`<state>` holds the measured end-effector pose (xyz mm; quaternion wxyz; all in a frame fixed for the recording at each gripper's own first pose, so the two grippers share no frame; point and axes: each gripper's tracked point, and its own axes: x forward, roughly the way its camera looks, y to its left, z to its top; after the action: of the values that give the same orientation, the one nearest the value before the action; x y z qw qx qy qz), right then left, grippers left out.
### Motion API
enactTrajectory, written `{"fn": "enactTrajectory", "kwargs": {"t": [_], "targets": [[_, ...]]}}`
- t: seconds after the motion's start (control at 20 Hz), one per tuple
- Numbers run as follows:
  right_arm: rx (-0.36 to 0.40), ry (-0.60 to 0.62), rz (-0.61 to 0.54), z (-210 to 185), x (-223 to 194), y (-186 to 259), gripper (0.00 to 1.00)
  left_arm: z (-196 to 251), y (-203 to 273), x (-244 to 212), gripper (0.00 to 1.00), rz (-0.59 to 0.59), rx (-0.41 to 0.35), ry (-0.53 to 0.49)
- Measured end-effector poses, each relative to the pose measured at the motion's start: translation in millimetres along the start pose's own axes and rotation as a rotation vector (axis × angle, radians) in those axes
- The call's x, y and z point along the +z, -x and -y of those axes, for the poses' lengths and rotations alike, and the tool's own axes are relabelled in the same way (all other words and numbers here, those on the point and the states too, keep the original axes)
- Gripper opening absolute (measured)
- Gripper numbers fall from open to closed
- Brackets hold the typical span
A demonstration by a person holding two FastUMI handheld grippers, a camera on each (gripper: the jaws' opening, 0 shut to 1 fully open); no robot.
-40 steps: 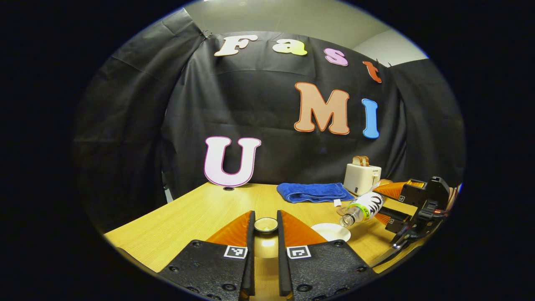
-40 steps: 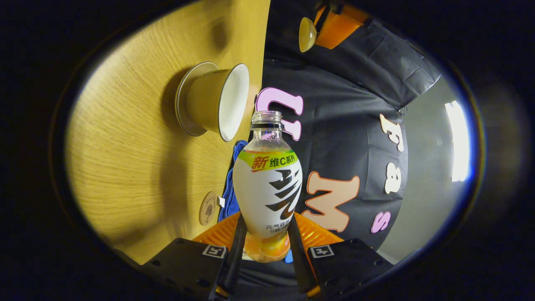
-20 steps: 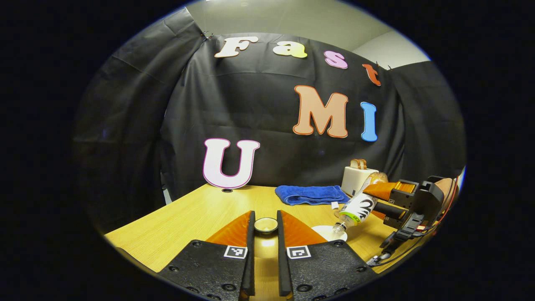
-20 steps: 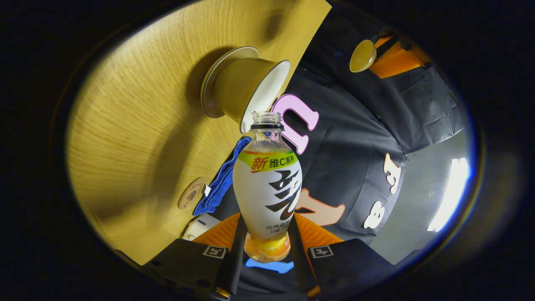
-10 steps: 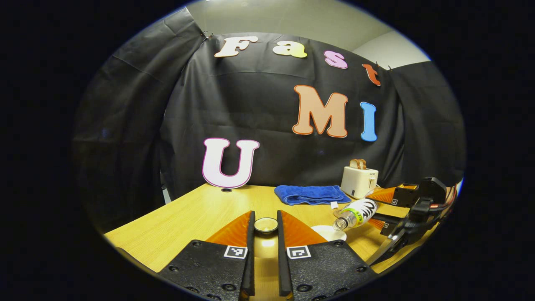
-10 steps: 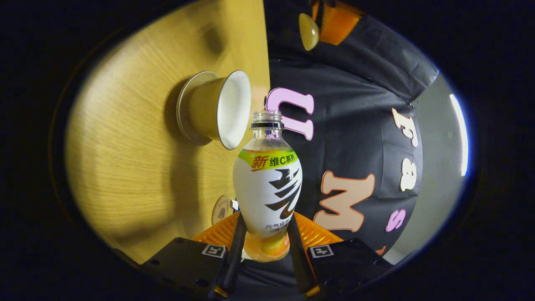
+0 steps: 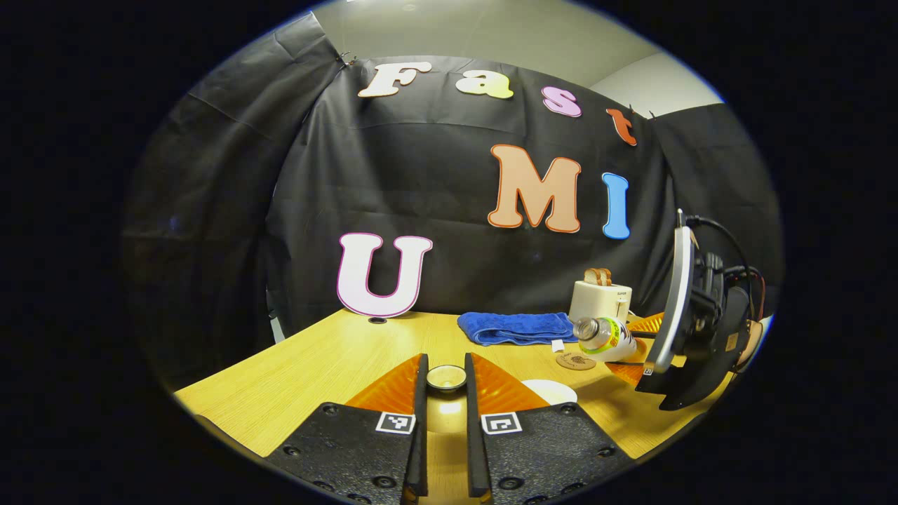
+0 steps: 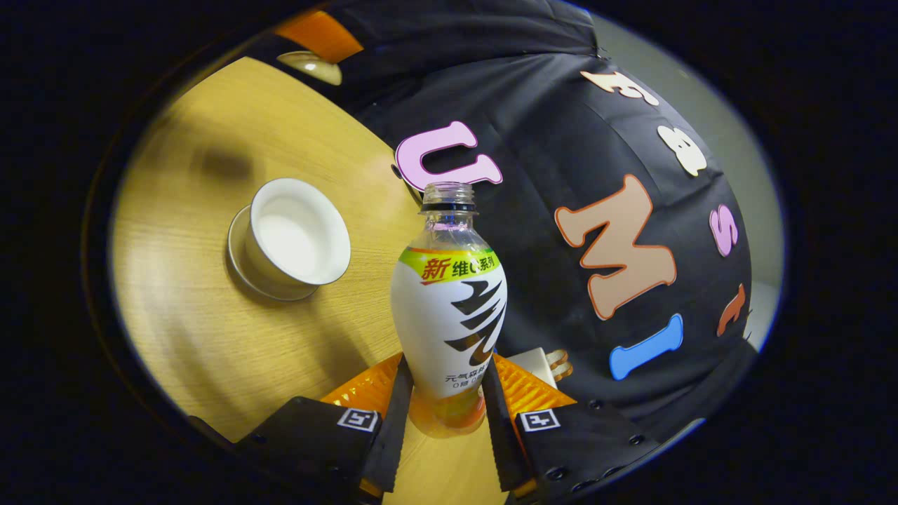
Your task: Open the teacup lid with one hand, grasp the water bottle and pour water into the teacup with the other hand; after pouring, place the water bottle on the coaster and then close the teacup lid.
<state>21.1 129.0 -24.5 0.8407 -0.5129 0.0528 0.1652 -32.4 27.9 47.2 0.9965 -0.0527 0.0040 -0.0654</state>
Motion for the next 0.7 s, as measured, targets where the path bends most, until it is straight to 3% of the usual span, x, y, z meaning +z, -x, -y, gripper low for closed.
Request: {"fn": "enactTrajectory", "kwargs": {"t": [0.7], "targets": [[-0.003,-0.58,0.005,46,2,-26,0.58,6,1,4,0.19,0.01,-0.014,0.002]]}}
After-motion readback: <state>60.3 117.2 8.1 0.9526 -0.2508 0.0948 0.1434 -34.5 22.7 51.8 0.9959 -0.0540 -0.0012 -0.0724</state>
